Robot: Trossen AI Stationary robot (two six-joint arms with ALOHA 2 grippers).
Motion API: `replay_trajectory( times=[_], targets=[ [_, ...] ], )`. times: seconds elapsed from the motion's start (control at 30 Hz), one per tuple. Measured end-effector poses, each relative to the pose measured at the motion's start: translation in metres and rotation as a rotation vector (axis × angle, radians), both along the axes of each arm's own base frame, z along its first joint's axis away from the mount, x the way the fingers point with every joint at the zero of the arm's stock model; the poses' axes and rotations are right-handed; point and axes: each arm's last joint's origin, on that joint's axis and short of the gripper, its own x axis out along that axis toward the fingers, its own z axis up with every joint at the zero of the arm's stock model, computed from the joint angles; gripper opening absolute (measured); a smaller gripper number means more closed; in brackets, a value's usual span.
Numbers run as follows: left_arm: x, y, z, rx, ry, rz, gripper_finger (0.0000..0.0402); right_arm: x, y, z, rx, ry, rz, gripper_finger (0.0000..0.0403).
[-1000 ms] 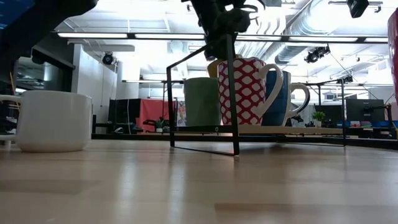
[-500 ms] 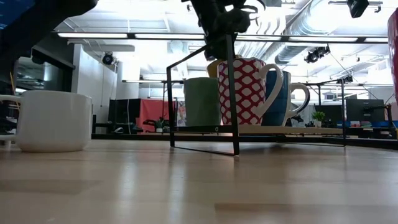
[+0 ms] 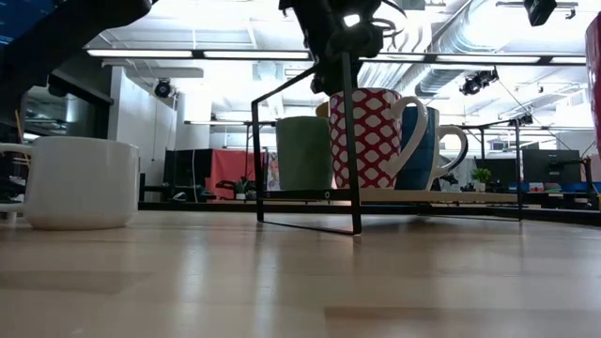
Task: Place coffee mugs
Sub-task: Put the yellow mug on the shelf
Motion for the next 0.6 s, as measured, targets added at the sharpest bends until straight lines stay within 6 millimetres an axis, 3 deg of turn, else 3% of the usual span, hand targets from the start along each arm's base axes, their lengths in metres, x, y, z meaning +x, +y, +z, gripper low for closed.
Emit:
replay_trajectory(
  times=[0.6],
  targets=[
    [0.0001, 0.0013, 0.0002, 0.016, 0.001, -0.019, 0.0008, 0.0001, -0.0003, 0.0, 0.015, -0.002, -0.013, 0.0124]
  ],
)
